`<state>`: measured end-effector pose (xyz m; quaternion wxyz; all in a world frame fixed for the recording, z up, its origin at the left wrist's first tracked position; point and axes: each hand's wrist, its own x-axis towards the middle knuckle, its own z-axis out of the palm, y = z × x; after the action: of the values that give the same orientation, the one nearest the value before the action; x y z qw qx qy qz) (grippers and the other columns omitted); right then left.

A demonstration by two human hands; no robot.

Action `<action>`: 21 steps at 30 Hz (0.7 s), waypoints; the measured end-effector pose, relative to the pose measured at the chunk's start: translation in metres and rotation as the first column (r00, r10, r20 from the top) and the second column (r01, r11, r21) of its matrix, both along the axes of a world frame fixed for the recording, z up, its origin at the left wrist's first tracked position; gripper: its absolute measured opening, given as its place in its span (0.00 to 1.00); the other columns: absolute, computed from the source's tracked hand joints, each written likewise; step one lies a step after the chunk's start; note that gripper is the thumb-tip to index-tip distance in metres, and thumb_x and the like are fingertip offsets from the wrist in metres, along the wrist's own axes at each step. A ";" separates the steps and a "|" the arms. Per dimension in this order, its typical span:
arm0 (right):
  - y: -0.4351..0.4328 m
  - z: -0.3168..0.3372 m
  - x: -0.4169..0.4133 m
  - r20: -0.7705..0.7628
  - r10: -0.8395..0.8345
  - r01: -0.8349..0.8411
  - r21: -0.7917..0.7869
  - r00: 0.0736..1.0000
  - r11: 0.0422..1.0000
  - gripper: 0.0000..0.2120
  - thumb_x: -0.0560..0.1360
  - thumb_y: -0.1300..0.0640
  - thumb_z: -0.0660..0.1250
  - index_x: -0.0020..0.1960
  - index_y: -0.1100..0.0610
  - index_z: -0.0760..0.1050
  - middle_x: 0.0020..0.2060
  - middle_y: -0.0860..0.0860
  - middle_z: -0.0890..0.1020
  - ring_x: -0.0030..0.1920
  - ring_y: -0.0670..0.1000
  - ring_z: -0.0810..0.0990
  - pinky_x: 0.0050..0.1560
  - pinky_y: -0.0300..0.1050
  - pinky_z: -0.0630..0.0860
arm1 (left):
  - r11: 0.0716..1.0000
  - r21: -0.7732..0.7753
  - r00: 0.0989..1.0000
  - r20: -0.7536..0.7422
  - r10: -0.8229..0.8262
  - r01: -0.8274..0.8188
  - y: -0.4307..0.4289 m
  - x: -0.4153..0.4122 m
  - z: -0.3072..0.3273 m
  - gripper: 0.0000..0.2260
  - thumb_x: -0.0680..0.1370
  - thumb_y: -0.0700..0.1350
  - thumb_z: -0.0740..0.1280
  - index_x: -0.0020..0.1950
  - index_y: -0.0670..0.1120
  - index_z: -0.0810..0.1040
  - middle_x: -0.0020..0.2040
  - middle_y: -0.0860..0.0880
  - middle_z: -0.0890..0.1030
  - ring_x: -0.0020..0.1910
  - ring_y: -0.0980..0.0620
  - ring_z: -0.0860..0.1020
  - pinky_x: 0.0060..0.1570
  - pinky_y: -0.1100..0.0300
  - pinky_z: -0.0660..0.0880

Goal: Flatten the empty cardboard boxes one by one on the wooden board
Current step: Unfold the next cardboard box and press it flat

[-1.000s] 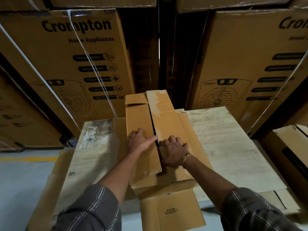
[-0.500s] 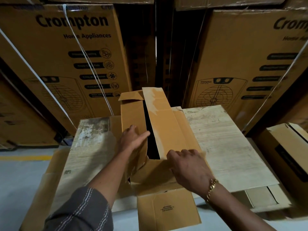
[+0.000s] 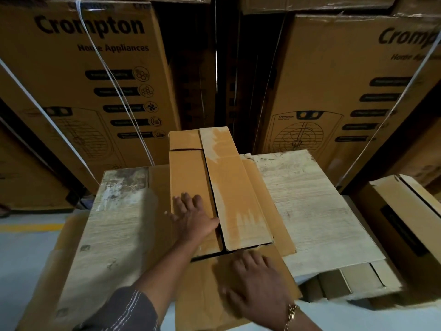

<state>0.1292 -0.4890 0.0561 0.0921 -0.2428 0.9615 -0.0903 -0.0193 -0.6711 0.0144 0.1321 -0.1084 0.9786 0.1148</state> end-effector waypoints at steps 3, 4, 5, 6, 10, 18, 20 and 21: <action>-0.009 0.001 -0.029 -0.082 -0.153 0.150 -0.042 0.985 0.988 0.29 0.71 0.32 0.58 0.66 0.47 0.67 0.65 0.50 0.73 0.63 0.55 0.74 0.59 0.55 0.76 | 0.998 -0.047 0.999 0.027 -0.044 0.045 0.003 0.026 -0.009 0.51 0.68 0.69 0.66 0.80 0.50 0.42 0.80 0.42 0.36 0.76 0.34 0.33 0.67 0.25 0.38; -0.011 -0.001 -0.040 -0.017 -0.184 0.184 0.015 0.983 0.983 0.34 0.72 0.31 0.56 0.73 0.47 0.61 0.72 0.52 0.66 0.70 0.58 0.67 0.66 0.59 0.70 | 0.998 -0.042 0.998 0.034 -0.046 0.047 0.004 0.032 -0.010 0.51 0.68 0.67 0.67 0.80 0.50 0.42 0.80 0.42 0.36 0.76 0.34 0.32 0.68 0.25 0.39; -0.011 -0.004 -0.050 0.046 -0.211 0.207 0.072 0.977 0.976 0.38 0.73 0.31 0.54 0.77 0.49 0.52 0.77 0.53 0.57 0.75 0.60 0.59 0.71 0.61 0.64 | 0.999 -0.027 0.999 0.029 -0.042 0.043 0.005 0.037 -0.009 0.51 0.68 0.66 0.67 0.80 0.50 0.42 0.80 0.43 0.36 0.77 0.35 0.33 0.68 0.25 0.40; -0.012 -0.005 -0.059 0.078 -0.227 0.218 0.103 0.971 0.970 0.40 0.74 0.32 0.55 0.78 0.49 0.47 0.79 0.54 0.51 0.77 0.62 0.53 0.73 0.62 0.60 | 1.000 0.001 0.999 0.008 -0.031 0.031 0.006 0.039 -0.007 0.50 0.68 0.66 0.66 0.80 0.50 0.44 0.81 0.44 0.38 0.77 0.36 0.34 0.69 0.26 0.44; -0.005 0.001 -0.075 0.067 -0.250 0.246 0.069 0.966 0.967 0.37 0.76 0.43 0.63 0.77 0.48 0.47 0.79 0.52 0.54 0.75 0.61 0.62 0.67 0.58 0.72 | 0.972 0.235 0.998 -0.062 0.013 0.002 -0.004 0.035 0.008 0.45 0.69 0.69 0.66 0.79 0.56 0.51 0.81 0.54 0.44 0.79 0.44 0.40 0.72 0.32 0.52; 0.053 0.002 -0.091 0.118 -0.496 0.485 -0.488 0.860 0.725 0.23 0.73 0.54 0.61 0.68 0.51 0.71 0.34 0.50 0.82 0.28 0.50 0.78 0.28 0.46 0.74 | 0.656 0.755 0.965 -0.168 0.202 -0.006 -0.053 0.055 0.029 0.36 0.66 0.62 0.69 0.74 0.63 0.65 0.74 0.56 0.64 0.71 0.50 0.65 0.63 0.50 0.70; 0.064 -0.005 -0.094 0.218 -0.552 0.568 -0.549 0.805 0.613 0.15 0.76 0.56 0.62 0.61 0.55 0.75 0.34 0.52 0.82 0.30 0.52 0.80 0.31 0.52 0.79 | 0.413 0.911 0.933 -0.132 0.336 -0.019 -0.057 0.060 0.039 0.31 0.67 0.58 0.68 0.70 0.66 0.67 0.65 0.54 0.74 0.61 0.48 0.74 0.52 0.52 0.74; 0.069 -0.008 -0.094 0.285 -0.568 0.611 -0.580 0.772 0.540 0.13 0.77 0.57 0.63 0.60 0.56 0.76 0.37 0.54 0.83 0.33 0.53 0.82 0.34 0.55 0.81 | 0.313 0.949 0.908 -0.101 0.406 -0.034 -0.062 0.061 0.043 0.30 0.67 0.56 0.67 0.70 0.64 0.68 0.60 0.54 0.78 0.56 0.47 0.77 0.49 0.53 0.74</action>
<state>0.0349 -0.4205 0.0476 -0.0028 0.0814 0.8908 -0.4470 0.0418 -0.7333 0.0570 -0.0089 -0.1276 0.7178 0.6844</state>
